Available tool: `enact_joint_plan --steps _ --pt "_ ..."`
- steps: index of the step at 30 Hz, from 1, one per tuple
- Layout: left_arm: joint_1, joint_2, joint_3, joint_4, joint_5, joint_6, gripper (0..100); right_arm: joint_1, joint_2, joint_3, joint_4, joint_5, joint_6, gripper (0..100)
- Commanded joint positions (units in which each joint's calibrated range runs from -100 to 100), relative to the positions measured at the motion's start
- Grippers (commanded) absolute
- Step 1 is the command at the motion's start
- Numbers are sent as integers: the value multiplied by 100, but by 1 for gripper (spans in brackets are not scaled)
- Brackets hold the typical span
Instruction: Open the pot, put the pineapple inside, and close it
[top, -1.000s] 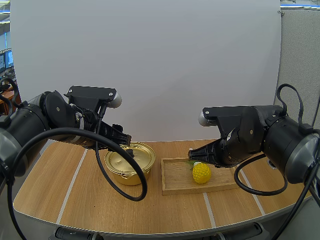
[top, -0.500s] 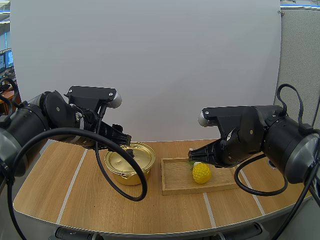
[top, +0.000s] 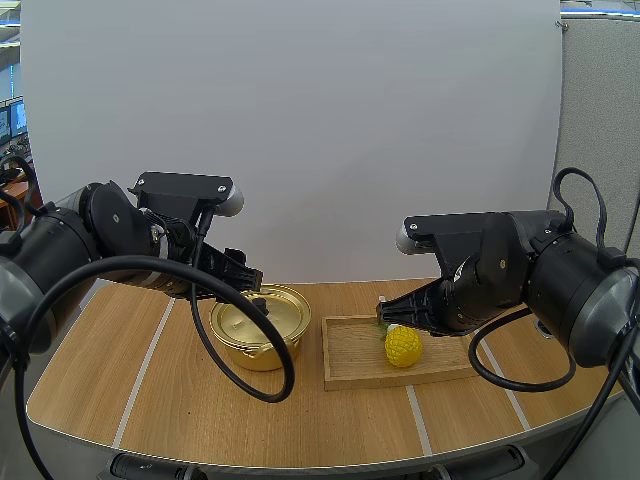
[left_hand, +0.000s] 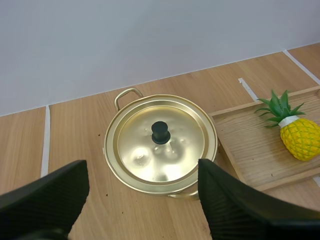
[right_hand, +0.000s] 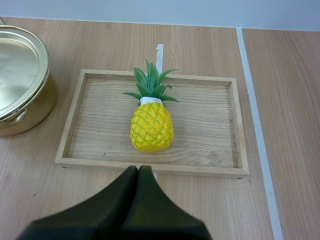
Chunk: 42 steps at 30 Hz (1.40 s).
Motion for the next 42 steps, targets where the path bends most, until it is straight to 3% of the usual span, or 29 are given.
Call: enact_joint_plan --steps 1,36,38,39,40,41,42 --pt "6 9 -30 -82 -39 85 100 -26 -29 -43 -34 43 34 1" --pt "6 9 -30 -67 -58 81 100 -26 -29 -43 -80 165 0 1" --pt "6 9 -30 -67 -58 81 100 -26 -29 -43 80 245 0 10" --pt "6 9 -30 -67 -58 81 100 -26 -39 -43 201 245 -58 18" --pt "6 9 -30 -67 -58 81 100 -26 -39 -43 317 212 -140 33" --pt "6 9 -30 -67 -58 81 100 -26 -39 -43 352 194 -187 36" --pt "6 9 -30 -67 -58 81 100 -26 -39 -43 388 28 -328 79"
